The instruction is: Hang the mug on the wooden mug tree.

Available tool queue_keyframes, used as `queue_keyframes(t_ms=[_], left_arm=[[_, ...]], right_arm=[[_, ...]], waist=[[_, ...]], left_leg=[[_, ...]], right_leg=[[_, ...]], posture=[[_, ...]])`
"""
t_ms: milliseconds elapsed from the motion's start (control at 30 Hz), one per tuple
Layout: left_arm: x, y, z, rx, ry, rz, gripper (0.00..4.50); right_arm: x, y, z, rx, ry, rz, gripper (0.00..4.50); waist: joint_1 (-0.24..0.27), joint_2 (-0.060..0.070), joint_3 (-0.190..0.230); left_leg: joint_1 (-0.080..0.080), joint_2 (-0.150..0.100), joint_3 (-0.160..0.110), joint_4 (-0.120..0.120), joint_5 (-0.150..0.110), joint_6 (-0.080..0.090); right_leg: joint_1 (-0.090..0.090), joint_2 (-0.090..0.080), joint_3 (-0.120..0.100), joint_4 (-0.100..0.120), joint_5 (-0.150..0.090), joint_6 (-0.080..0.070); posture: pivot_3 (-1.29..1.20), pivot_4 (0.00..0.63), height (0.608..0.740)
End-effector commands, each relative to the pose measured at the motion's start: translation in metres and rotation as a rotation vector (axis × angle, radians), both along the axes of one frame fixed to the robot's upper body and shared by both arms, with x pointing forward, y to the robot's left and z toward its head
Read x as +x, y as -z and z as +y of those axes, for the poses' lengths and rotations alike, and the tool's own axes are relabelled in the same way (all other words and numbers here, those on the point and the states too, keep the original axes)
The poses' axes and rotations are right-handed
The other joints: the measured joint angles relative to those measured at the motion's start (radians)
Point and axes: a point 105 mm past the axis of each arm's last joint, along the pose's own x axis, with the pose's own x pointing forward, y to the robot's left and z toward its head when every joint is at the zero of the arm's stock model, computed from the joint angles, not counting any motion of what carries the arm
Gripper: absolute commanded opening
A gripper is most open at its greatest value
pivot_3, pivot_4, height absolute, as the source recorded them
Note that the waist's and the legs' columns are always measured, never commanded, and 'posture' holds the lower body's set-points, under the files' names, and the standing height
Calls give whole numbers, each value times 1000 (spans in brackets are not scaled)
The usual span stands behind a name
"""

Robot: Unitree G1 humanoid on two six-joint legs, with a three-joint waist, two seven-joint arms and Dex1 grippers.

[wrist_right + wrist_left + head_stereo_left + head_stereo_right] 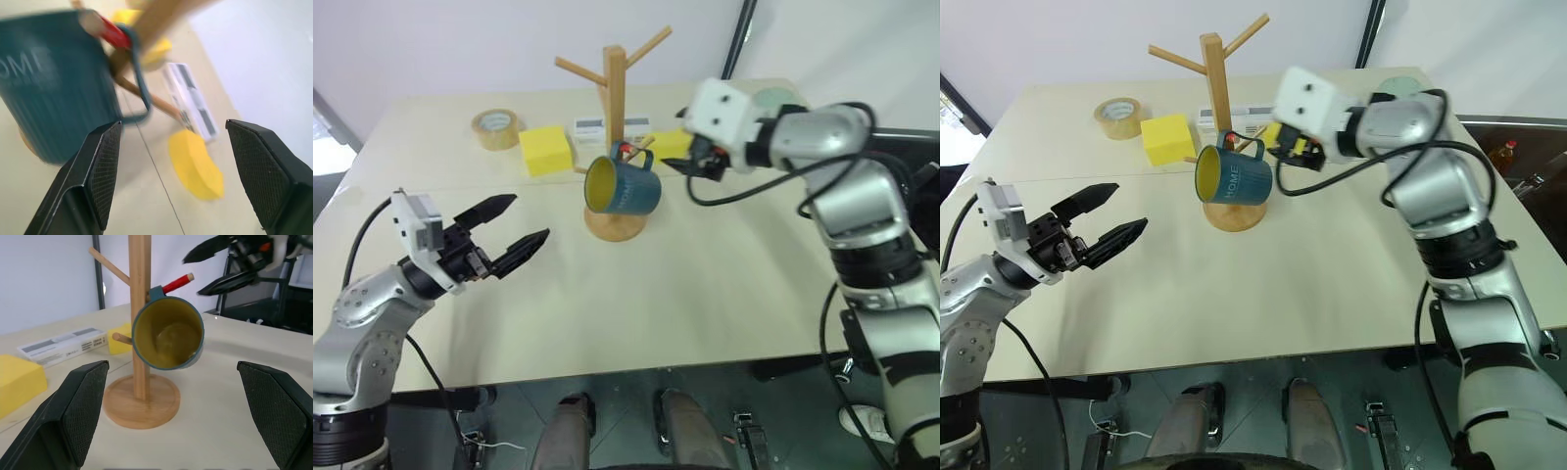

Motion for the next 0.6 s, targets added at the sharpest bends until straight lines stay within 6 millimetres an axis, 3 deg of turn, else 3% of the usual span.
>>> queue_keyframes(t_ms=[33,100,200,333,467,600], left_arm=[[1,1,9,15,-66,1,4500],[9,12,19,29,-156,24,4500],[22,36,36,37,-305,87,4500],[33,75,62,64,-531,180,4500],[31,91,73,51,-623,188,4500],[26,100,80,27,-645,206,4500]], right_arm=[[-20,-2,-20,191,-34,-36,3508],[-25,20,-29,330,-31,24,3508],[-27,70,-39,524,35,149,3508],[-33,128,-41,654,143,199,3508],[-36,156,-45,770,224,195,3508],[-35,166,-45,802,242,198,3508]], waist=[[0,-1,0],[-3,-1,-1],[-6,-1,-1],[-8,-1,-1],[-11,-1,-1],[-8,-1,-1]], left_leg=[[1,0,0,0,0,0],[1,0,0,-1,0,0],[3,1,-1,0,0,0],[4,2,-1,0,0,0],[4,2,0,1,0,0],[4,1,0,2,0,0]], right_leg=[[1,0,0,0,0,0],[1,1,0,0,0,0],[2,2,1,2,0,0],[3,3,1,3,0,0],[2,3,1,3,1,0],[3,2,1,3,1,0]], posture=[[0,150,740],[0,150,740],[0,150,740],[0,150,740],[0,150,740],[0,150,740]])
